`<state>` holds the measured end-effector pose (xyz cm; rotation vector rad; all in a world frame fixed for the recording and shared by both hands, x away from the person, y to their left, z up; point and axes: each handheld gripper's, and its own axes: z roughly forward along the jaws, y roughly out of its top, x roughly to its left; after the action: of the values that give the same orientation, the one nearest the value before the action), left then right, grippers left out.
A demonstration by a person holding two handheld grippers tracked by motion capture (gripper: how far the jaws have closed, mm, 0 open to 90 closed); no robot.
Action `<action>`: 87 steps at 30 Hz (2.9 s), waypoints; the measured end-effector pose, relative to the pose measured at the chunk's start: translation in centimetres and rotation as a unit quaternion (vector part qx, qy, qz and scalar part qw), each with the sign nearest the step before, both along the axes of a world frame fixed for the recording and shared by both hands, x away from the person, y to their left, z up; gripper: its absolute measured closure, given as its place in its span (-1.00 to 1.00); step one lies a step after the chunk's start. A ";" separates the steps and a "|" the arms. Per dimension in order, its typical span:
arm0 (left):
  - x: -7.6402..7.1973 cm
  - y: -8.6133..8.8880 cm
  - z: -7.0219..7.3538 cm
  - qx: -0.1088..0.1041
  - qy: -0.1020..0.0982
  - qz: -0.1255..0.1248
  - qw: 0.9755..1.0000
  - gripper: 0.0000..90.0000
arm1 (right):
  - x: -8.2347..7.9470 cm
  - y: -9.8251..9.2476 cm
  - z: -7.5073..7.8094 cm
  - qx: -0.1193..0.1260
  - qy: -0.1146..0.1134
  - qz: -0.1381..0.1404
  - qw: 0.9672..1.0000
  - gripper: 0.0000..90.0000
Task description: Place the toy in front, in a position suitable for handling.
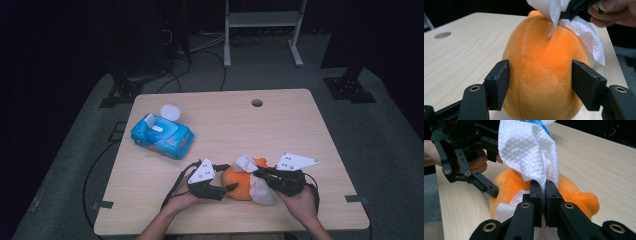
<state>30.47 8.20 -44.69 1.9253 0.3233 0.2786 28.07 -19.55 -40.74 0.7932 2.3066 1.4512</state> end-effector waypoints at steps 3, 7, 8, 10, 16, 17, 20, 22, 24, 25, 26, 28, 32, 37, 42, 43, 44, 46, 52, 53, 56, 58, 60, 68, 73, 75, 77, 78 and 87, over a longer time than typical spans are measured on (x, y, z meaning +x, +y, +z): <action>0.0 -0.1 -0.1 -0.003 0.005 -0.002 1.000 -0.21 | 0.0 -0.1 -0.2 -0.003 0.005 -0.007 1.000 0.90; -0.1 -0.2 -0.2 -0.003 -0.005 -0.008 1.000 -0.17 | -0.2 -0.1 -0.4 -0.004 0.010 -0.008 1.000 0.90; -0.1 -0.2 -0.3 -0.003 -0.009 -0.009 1.000 -0.17 | -0.2 -0.2 -0.4 -0.003 0.012 -0.008 1.000 0.90; -0.3 -0.3 -0.1 0.001 -0.004 -0.007 1.000 -0.19 | -0.1 -0.3 -0.4 -0.003 0.014 -0.007 1.000 0.90; -0.1 -0.4 0.3 0.011 0.027 0.032 0.999 -0.85 | -0.1 -0.5 -0.6 0.000 0.024 -0.002 1.000 0.91; 0.1 -0.5 0.3 0.010 0.038 0.043 0.998 -0.94 | -0.1 -0.5 -0.5 0.000 0.026 -0.001 1.000 0.90; 0.3 -1.1 0.0 0.013 0.050 0.031 0.998 -1.00 | -0.3 -0.4 -0.5 -0.001 0.029 0.005 1.000 0.90; 0.0 -1.2 -0.1 0.012 0.031 -0.011 0.999 -0.75 | -0.4 -0.2 -0.3 0.001 0.030 0.008 1.000 0.90; -0.2 -1.4 0.1 0.020 0.014 -0.016 1.000 -0.50 | -0.5 0.0 0.2 0.004 0.020 0.013 1.000 0.90; -0.3 -1.4 0.1 0.022 0.005 -0.018 1.000 -0.33 | -0.5 0.1 0.4 0.007 0.015 0.016 1.000 0.90; -0.3 -1.3 0.2 0.025 -0.004 -0.016 1.000 -0.20 | -0.5 0.3 0.5 0.007 0.010 0.018 1.000 0.90; -0.5 -1.2 0.2 0.024 -0.015 -0.016 0.999 0.00 | -0.5 0.6 0.7 0.009 -0.002 0.019 1.000 0.90; -0.5 -0.8 0.2 0.028 -0.033 -0.025 0.999 0.12 | -0.4 0.8 0.7 0.001 -0.004 0.025 1.000 0.90; -0.3 0.2 0.4 0.032 -0.045 -0.030 0.998 0.13 | -0.3 -0.6 0.4 -0.016 0.000 0.011 1.000 0.90; -0.1 0.9 0.1 0.030 -0.048 -0.042 0.998 0.12 | -0.2 -1.7 0.5 0.007 0.003 -0.013 1.000 0.90; 0.0 1.0 0.1 0.032 -0.048 -0.044 0.997 0.11 | -0.3 -1.3 0.7 0.013 -0.002 -0.006 1.000 0.90; 0.1 1.1 0.1 0.031 -0.045 -0.044 0.998 0.11 | -0.4 -0.8 0.8 0.009 -0.008 0.003 1.000 0.90; 0.4 1.7 -0.2 0.030 -0.036 -0.041 0.998 0.09 | -0.5 -0.2 0.6 -0.003 -0.008 0.011 1.000 0.90; 1.0 2.7 -0.7 0.017 -0.011 -0.035 0.999 0.05 | 0.5 -1.8 -1.0 -0.006 0.037 -0.013 0.999 0.90; 1.0 2.6 -0.8 0.015 -0.011 -0.035 0.999 0.04 | 0.5 -1.9 -0.9 0.004 0.036 -0.012 0.999 0.90; 1.0 2.5 -0.8 0.014 -0.012 -0.035 0.999 0.03 | 0.3 -1.2 -0.1 0.024 0.021 0.006 0.999 0.90; 1.0 2.5 -0.8 0.018 -0.012 -0.034 0.999 0.01 | 0.4 -0.6 -0.4 0.011 0.022 0.014 1.000 0.90; 0.9 2.6 -0.9 0.019 -0.012 -0.032 0.999 -0.01 | 0.6 -0.6 -1.1 0.012 0.044 0.017 0.999 0.90; 0.6 2.0 -0.8 0.016 -0.020 -0.035 0.999 -0.02 | 0.7 -1.4 -0.2 0.027 0.037 0.011 0.999 0.90; 0.6 2.0 -0.7 0.014 -0.019 -0.032 0.999 -0.05 | 1.0 -0.9 -0.6 0.020 0.034 0.016 0.999 0.90; 0.6 2.0 -0.6 0.012 -0.017 -0.031 0.999 -0.05 | 1.1 -1.4 -0.9 0.008 0.037 0.003 0.999 0.90; 0.5 1.8 -0.6 0.006 -0.017 -0.032 0.999 -0.05 | 1.0 -2.0 -0.9 0.018 0.042 -0.004 0.999 0.90; 0.5 1.7 -0.6 0.006 -0.019 -0.033 0.999 -0.05 | 0.8 -2.1 -0.6 0.025 0.040 -0.004 0.999 0.90; 0.1 1.0 -0.5 0.008 -0.021 -0.026 0.999 -0.08 | 0.7 -0.5 -0.1 0.034 0.016 0.021 0.999 0.90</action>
<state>30.60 9.25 -45.17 1.9378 0.2435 0.2869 28.76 -20.07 -40.81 0.7978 2.3208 1.5535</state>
